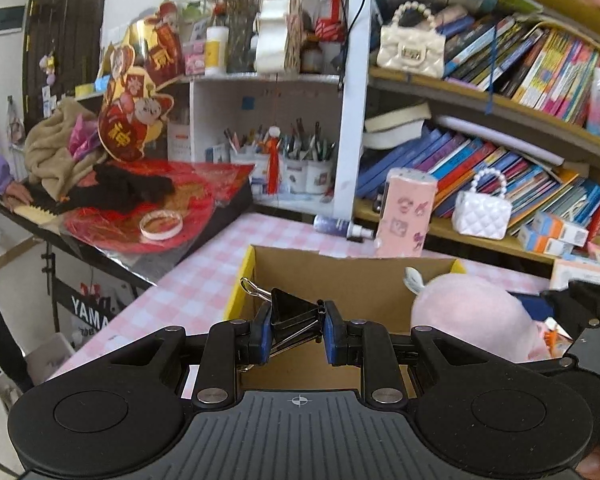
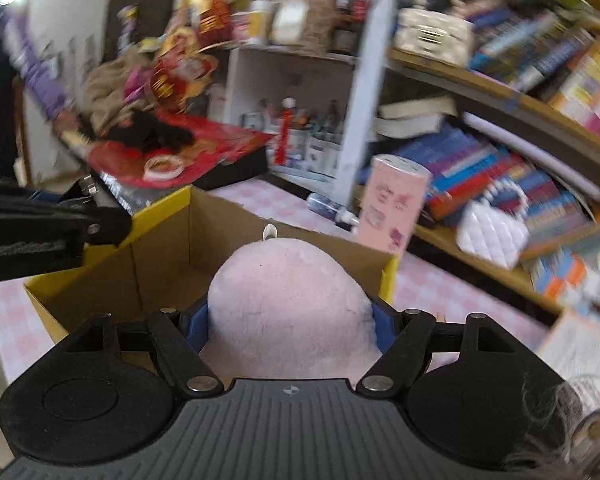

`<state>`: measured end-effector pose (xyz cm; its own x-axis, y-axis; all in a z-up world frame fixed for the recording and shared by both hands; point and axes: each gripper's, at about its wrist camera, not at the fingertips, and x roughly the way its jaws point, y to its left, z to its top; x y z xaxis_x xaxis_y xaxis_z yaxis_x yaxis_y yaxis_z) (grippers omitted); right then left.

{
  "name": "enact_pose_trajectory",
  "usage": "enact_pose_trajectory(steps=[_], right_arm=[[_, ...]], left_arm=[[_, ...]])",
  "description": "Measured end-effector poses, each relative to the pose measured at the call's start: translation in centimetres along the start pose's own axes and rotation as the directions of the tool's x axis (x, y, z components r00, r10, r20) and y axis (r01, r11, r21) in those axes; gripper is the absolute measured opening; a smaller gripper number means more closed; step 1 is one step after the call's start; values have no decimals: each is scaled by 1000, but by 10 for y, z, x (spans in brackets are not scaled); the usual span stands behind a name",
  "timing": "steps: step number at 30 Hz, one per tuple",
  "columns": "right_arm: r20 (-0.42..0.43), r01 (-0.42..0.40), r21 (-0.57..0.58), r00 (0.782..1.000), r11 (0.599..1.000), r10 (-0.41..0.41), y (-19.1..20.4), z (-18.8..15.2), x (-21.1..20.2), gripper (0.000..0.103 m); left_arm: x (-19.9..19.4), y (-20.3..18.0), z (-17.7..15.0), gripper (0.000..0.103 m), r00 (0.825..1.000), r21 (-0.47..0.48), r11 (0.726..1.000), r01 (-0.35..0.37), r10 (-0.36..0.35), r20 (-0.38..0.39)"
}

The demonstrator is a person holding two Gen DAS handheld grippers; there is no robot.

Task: Organize objects
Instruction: 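Carry the pig with the right tool while the left tool carries the clip over the yellow box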

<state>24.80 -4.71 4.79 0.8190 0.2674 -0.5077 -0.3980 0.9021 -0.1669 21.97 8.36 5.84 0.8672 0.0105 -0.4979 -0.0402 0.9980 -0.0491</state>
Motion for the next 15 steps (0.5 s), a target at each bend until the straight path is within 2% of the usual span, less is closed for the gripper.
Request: enact_pose_trajectory(steps=[3, 8, 12, 15], right_arm=[[-18, -31, -73, 999, 997, 30, 0, 2, 15, 74], [-100, -133, -116, 987, 984, 122, -2, 4, 38, 74], [-198, -175, -93, 968, 980, 154, -7, 0, 57, 74], [-221, -200, -76, 959, 977, 179, -8, 2, 61, 75]], left_arm=[[15, -4, 0, 23, 1000, -3, 1000, -11, 10, -20], [37, -4, -2, 23, 997, -16, 999, -31, 30, -66], [52, -8, -5, 23, 993, 9, 999, -39, 40, -114], [60, -11, -10, 23, 989, 23, 999, -47, 50, -141]])
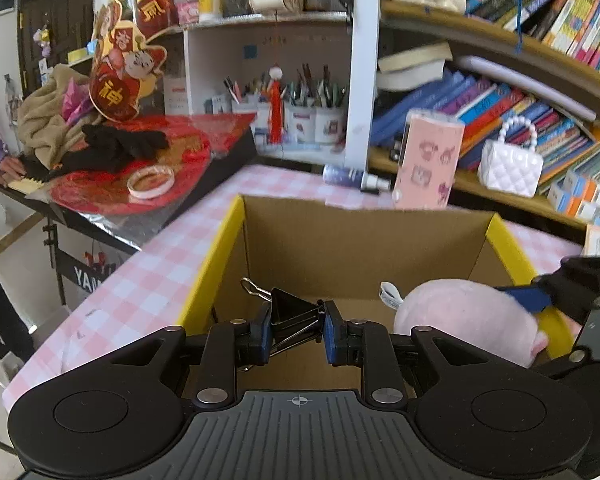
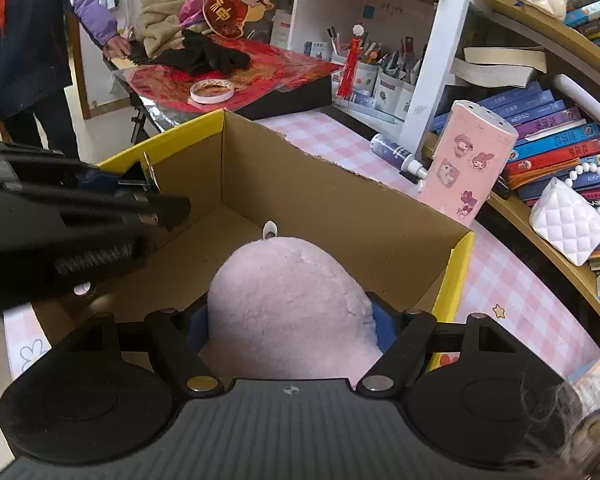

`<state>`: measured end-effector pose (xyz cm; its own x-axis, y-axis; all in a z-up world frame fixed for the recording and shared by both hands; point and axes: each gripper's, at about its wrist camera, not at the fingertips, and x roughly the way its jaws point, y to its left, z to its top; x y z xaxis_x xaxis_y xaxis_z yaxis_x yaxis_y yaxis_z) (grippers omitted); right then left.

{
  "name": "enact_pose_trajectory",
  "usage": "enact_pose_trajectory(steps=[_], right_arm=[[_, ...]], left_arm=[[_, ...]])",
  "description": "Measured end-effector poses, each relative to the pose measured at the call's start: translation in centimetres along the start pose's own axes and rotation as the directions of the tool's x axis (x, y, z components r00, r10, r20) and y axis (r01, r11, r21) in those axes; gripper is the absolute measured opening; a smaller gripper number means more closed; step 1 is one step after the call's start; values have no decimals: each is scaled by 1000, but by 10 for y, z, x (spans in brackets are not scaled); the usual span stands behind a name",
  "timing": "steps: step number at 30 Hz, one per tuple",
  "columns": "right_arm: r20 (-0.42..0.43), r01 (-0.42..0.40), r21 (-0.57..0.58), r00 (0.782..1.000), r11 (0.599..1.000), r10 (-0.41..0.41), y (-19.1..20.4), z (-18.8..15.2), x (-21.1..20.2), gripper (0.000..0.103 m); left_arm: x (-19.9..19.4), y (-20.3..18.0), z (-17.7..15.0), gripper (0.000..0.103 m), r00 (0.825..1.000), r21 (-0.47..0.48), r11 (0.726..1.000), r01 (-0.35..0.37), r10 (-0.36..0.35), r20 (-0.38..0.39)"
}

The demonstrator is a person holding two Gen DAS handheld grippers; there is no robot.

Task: Organize objects
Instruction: 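Carry the pig with the right tool while the left tool carries the clip over the yellow box, then open the right tool to drop the pig while the left tool drops the clip into the box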

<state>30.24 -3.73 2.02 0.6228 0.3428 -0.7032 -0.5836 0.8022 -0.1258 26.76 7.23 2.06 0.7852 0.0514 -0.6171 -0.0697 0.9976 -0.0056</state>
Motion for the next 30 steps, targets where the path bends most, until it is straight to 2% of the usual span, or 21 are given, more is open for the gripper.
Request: enact_pose_trajectory(steps=[8, 12, 15, 16, 21, 30], right_arm=[[-73, -59, -75, 996, 995, 53, 7, 1, 6, 79], [-80, -59, -81, 995, 995, 53, 8, 1, 7, 79], [-81, -59, -85, 995, 995, 52, 9, 1, 7, 80], [-82, -59, -86, 995, 994, 52, 9, 2, 7, 80], [-70, -55, -96, 996, 994, 48, 10, 2, 8, 80], [-44, -82, -143, 996, 986, 77, 13, 3, 8, 76]], left_arm=[[11, -2, -8, 23, 998, 20, 1000, -12, 13, -66], [15, -2, -11, 24, 996, 25, 1000, -12, 14, -89], [16, -1, -12, 28, 995, 19, 1000, -7, 9, -96], [17, -1, -12, 36, 995, 21, 1000, -4, 6, -99], [16, 3, -15, 35, 997, 20, 1000, 19, -17, -82], [16, 9, -17, 29, 994, -18, 999, -27, 25, -110]])
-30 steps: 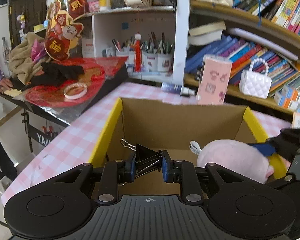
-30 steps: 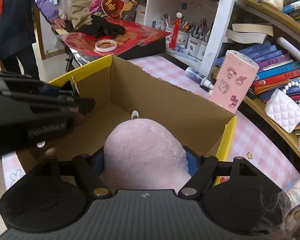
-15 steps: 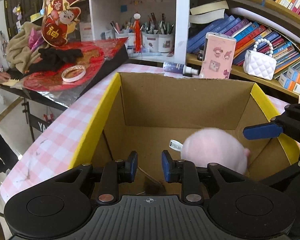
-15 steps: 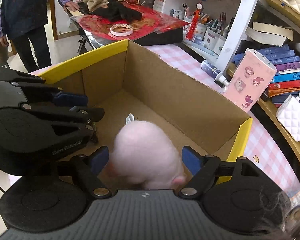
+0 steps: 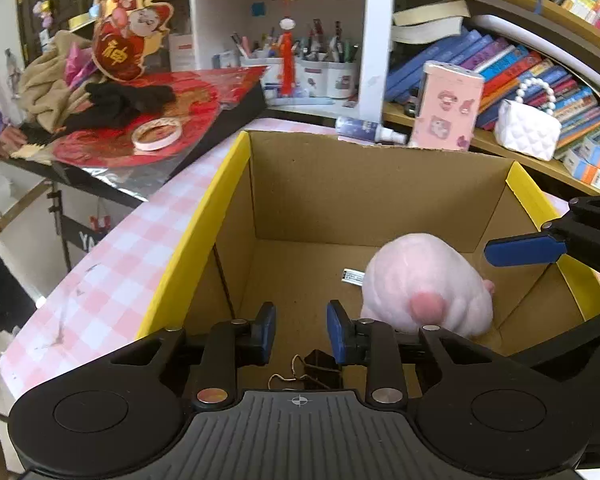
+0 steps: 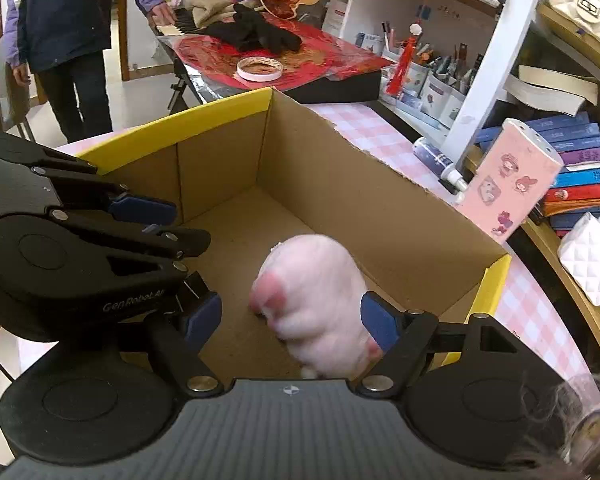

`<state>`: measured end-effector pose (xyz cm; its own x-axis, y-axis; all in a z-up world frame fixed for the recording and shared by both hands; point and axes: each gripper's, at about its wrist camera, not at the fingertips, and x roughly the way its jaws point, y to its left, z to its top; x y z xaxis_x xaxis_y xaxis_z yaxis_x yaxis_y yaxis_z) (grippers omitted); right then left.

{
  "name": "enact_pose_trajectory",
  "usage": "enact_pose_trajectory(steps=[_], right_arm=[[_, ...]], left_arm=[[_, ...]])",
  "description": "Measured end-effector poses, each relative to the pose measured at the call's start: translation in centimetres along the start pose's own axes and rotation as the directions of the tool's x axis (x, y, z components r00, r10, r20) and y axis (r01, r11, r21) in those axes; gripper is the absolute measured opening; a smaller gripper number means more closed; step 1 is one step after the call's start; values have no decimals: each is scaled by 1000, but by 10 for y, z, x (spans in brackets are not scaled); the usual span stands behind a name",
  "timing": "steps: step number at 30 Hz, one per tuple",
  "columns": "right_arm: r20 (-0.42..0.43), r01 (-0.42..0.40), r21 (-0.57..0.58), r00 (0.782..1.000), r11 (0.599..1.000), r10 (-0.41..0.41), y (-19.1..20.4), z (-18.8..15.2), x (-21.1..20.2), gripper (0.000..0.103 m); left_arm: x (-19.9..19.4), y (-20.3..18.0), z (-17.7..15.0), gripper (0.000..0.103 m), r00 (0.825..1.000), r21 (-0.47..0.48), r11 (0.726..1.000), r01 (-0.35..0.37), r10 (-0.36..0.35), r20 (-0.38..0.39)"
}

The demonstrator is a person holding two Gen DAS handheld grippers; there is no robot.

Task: Organize objects
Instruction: 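Open the right tool to drop the pig while the left tool drops the clip into the box, then withdraw both tools from the box back toward the stationery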

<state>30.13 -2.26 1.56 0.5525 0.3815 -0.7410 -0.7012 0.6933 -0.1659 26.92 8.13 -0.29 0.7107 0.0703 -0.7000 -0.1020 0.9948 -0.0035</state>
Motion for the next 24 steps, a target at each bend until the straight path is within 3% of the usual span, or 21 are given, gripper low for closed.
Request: enact_pose_trajectory(steps=[7, 11, 13, 15, 17, 24], right_arm=[[12, -34, -50, 999, 998, 34, 6, 12, 9, 77], [20, 34, -31, 999, 999, -33, 8, 12, 6, 86], [50, 86, -54, 995, 995, -84, 14, 12, 0, 88], [66, 107, -67, 993, 992, -102, 17, 13, -9, 88], [97, 112, -49, 990, 993, -107, 19, 14, -25, 92], [194, 154, 106, 966, 982, -172, 35, -7, -85, 93]], left_arm=[[-1, 12, 0, 29, 1000, -40, 999, -25, 25, -6], [-11, 17, 3, 36, 1000, -67, 998, 19, -18, 10], [-24, 17, 3, 58, 998, -70, 996, 51, -48, 49], [-42, 18, 3, 82, 994, -81, 996, 40, -31, 106], [-62, 20, 2, 85, 983, -80, 996, 31, -16, 181], [-125, 37, -19, 89, 950, -92, 995, 27, 4, 314]])
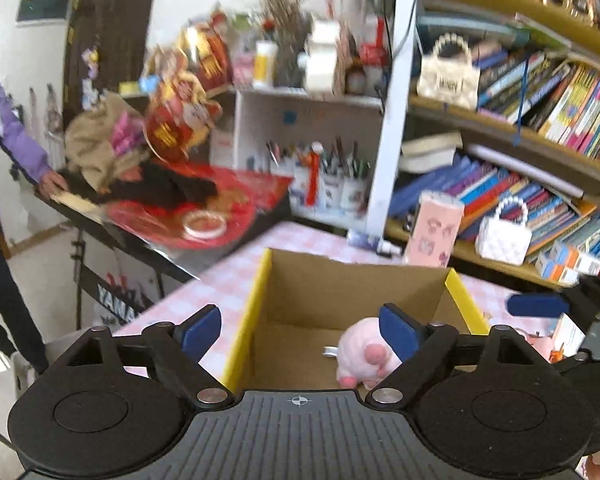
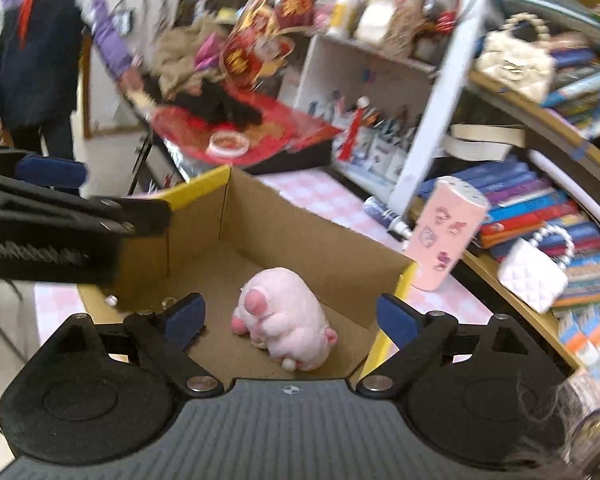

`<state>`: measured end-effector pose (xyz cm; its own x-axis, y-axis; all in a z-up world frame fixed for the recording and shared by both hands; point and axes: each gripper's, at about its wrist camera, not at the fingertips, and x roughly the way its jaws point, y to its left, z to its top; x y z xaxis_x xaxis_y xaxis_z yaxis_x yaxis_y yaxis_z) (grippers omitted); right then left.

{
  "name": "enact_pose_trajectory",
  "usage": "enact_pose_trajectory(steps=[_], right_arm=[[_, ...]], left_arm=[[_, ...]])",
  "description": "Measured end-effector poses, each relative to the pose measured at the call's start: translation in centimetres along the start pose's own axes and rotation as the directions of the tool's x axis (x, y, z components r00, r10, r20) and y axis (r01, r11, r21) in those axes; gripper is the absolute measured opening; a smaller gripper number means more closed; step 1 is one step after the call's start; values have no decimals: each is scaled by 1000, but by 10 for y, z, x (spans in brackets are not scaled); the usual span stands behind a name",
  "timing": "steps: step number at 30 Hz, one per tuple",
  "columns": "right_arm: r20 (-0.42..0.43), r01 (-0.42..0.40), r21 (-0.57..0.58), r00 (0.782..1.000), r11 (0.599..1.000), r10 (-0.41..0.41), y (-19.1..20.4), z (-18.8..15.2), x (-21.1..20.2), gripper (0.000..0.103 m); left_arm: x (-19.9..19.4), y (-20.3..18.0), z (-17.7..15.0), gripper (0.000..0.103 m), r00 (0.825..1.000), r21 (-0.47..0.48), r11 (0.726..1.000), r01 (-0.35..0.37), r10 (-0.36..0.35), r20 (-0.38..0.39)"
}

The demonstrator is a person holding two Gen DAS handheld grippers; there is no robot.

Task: Organize objects
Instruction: 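Withdraw both tools from the box back toward the stationery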

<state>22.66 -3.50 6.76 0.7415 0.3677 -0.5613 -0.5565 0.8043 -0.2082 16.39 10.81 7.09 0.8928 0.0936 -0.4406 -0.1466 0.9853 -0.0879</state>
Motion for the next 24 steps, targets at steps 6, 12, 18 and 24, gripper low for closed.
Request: enact_pose_trajectory(steps=[6, 12, 18, 24], right_arm=[[49, 80, 122, 995, 989, -86, 25, -29, -49, 93], [-26, 188, 293, 982, 937, -189, 60, -70, -75, 96], [-153, 247, 373, 967, 895, -203, 96, -114, -91, 97], [-187, 283, 337, 955, 898, -231, 124, -136, -103, 98]], left_arm=[[-48, 17, -25, 89, 999, 12, 999, -33, 33, 25], [-82, 33, -68, 90, 996, -12, 997, -71, 71, -50], [-112, 46, -108, 90, 987, -10, 994, -111, 109, -119], [-127, 56, -133, 90, 977, 9, 991, -133, 132, -167]])
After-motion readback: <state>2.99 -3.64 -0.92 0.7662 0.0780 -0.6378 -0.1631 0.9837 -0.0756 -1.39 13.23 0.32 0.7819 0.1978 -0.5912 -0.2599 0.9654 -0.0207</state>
